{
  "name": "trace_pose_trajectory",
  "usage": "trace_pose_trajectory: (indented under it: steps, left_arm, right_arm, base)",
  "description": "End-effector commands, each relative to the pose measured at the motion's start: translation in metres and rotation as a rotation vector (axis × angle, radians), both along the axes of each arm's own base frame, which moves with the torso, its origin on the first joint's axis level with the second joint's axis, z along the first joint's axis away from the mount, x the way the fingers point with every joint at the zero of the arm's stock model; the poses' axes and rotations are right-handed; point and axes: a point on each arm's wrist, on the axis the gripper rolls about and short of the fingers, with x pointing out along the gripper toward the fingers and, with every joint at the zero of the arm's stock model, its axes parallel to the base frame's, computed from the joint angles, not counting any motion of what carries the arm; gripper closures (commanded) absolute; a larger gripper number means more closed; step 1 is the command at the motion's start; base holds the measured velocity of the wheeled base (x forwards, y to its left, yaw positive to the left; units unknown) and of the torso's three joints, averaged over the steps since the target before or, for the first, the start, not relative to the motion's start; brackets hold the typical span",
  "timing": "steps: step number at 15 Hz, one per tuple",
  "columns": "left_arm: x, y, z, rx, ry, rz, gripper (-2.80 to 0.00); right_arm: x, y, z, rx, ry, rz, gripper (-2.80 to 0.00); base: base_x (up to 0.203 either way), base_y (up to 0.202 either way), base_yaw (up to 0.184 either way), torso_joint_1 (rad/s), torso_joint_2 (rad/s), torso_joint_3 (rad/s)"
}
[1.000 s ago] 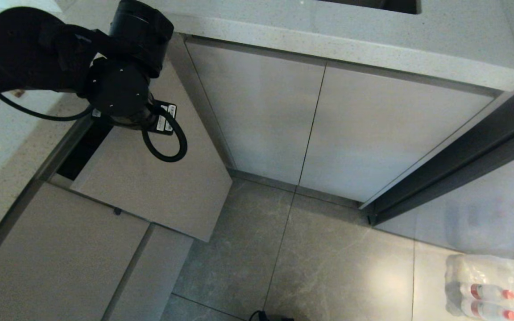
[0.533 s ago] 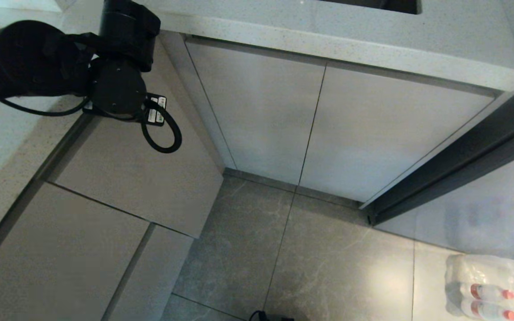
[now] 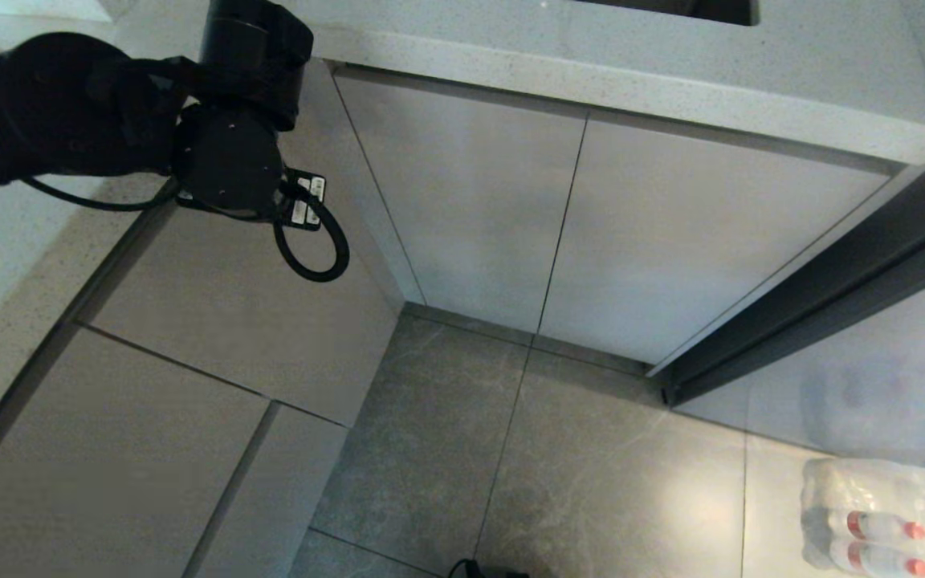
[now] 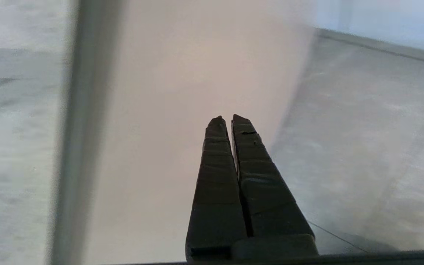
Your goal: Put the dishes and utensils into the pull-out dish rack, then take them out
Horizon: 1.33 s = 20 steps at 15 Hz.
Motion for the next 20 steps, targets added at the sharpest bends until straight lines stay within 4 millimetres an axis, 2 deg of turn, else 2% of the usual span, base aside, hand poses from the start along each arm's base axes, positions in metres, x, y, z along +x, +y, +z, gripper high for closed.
trace_pose_trajectory:
  steps: [1, 5, 8, 11, 14, 17, 20]
  left_arm:
    - [-0.007, -0.005, 0.004, -0.011, -0.007, -0.032, 0.0]
    - [-0.029, -0.007, 0.021, -0.12, -0.02, -0.217, 0.0]
    - [-0.059, 0.01, 0.049, -0.268, -0.052, -0.454, 0.0]
    - [-0.104, 0.04, 0.077, -0.413, -0.127, -0.598, 0.0]
    - [-0.151, 0.085, 0.093, -0.474, -0.227, -0.603, 0.0]
    - [-0.196, 0.128, 0.092, -0.458, -0.319, -0.496, 0.0]
    - [-0.248, 0.14, 0.083, -0.38, -0.384, -0.463, 0.0]
  right_arm:
    - [0.0, 0.0, 0.0, 0.0, 0.001, 0.0, 0.0]
    - [0.0, 0.0, 0.0, 0.0, 0.001, 0.0, 0.0]
    - [0.0, 0.0, 0.0, 0.0, 0.001, 0.0, 0.0]
    - [0.0, 0.0, 0.0, 0.0, 0.0, 0.0, 0.0]
    - [0.0, 0.0, 0.0, 0.0, 0.0, 0.0, 0.0]
    - [0.0, 0.0, 0.0, 0.0, 0.001, 0.0, 0.0]
    - [0.0, 0.0, 0.0, 0.0, 0.001, 0.0, 0.0]
  base:
    - [0.0, 0.0, 0.0, 0.0, 0.0, 0.0]
    - [0.0, 0.0, 0.0, 0.0, 0.0, 0.0]
    - [0.0, 0.0, 0.0, 0.0, 0.0, 0.0]
    - [0.0, 0.0, 0.0, 0.0, 0.0, 0.0]
    - [0.0, 0.0, 0.0, 0.0, 0.0, 0.0]
    - [0.0, 0.0, 0.0, 0.0, 0.0, 0.0]
    - [0.0, 0.0, 0.0, 0.0, 0.0, 0.0]
